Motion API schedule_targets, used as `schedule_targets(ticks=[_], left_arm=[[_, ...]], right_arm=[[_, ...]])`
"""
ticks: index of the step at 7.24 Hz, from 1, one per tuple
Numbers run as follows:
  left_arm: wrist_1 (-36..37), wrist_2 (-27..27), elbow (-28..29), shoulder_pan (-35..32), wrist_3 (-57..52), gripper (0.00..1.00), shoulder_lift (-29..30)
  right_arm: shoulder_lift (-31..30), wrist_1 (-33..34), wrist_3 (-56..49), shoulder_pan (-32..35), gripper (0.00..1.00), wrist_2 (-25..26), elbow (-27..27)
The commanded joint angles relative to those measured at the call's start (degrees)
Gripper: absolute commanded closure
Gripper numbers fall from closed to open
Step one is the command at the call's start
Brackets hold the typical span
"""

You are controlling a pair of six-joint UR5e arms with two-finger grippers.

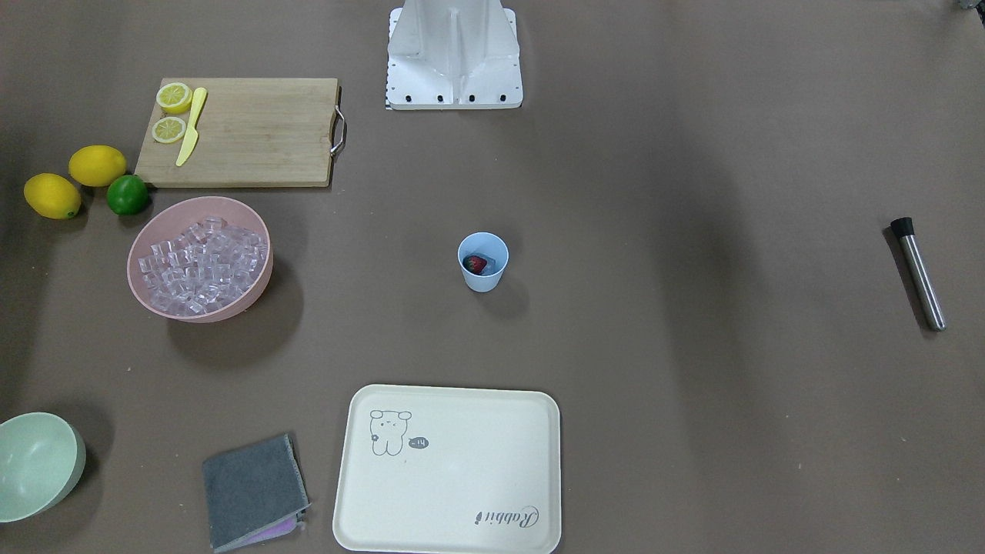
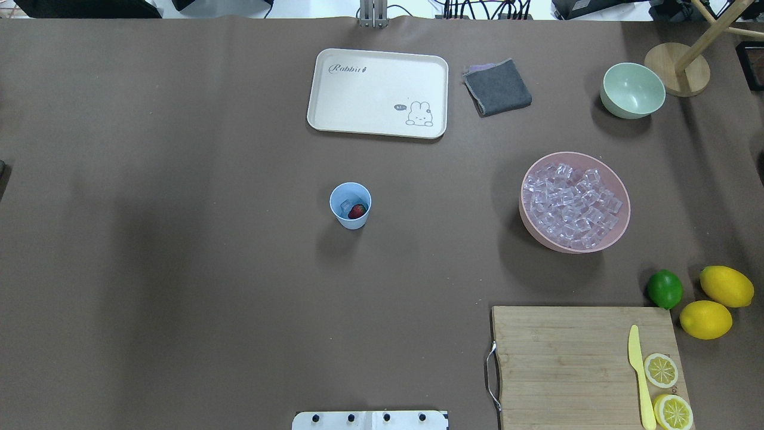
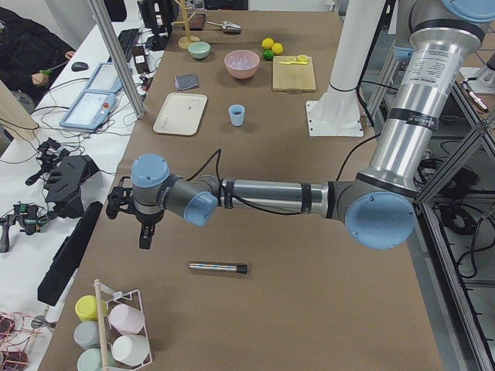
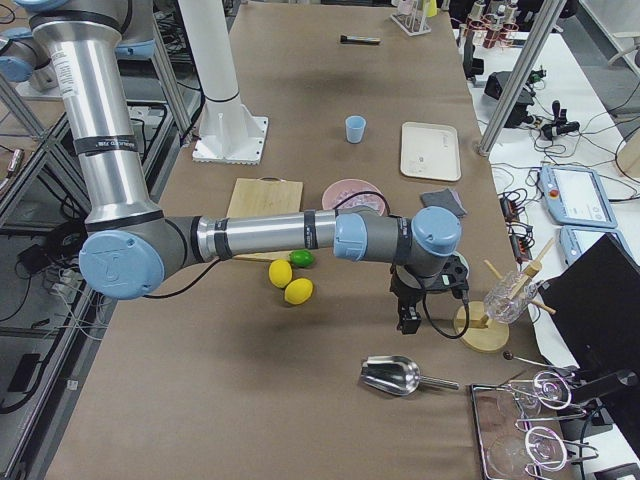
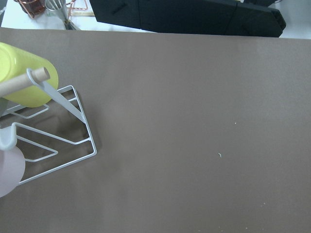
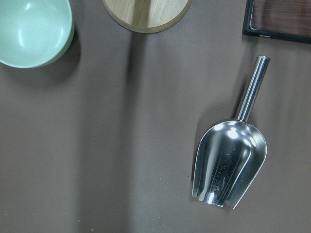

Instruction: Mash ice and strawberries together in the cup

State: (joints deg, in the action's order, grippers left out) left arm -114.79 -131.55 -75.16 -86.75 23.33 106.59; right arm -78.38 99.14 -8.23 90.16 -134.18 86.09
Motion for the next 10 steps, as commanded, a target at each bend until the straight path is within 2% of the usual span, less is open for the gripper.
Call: schedule_targets(ticks=[1, 2, 3, 4, 10], left_arm=[[3.49, -4.48, -3.04, -2.09, -0.13, 0.01, -0.51], [9.70, -4.76, -7.07, -2.98, -1.00, 0.01, -0.51], [15.68, -4.50, -9.63, -3.34, -6.58, 0.01, -1.12], [18.87, -4.41, -9.92, -5.69, -11.94, 0.01, -2.08], [18.90, -4.15, -9.13, -5.71, -12.52, 0.01, -4.64]], right_arm=[[0.15, 0.00, 0.05, -0.50, 0.01, 0.06, -0.14], [0.16, 0.00, 0.06, -1.12, 0.01, 0.24, -0.22], [0.16, 0.00, 0.06, -1.38, 0.01, 0.15, -0.14], [0.24, 0.00, 0.06, -1.39, 0.01, 0.06, 0.13], [0.24, 0.09, -0.29, -1.47, 0.01, 0.15, -0.40]])
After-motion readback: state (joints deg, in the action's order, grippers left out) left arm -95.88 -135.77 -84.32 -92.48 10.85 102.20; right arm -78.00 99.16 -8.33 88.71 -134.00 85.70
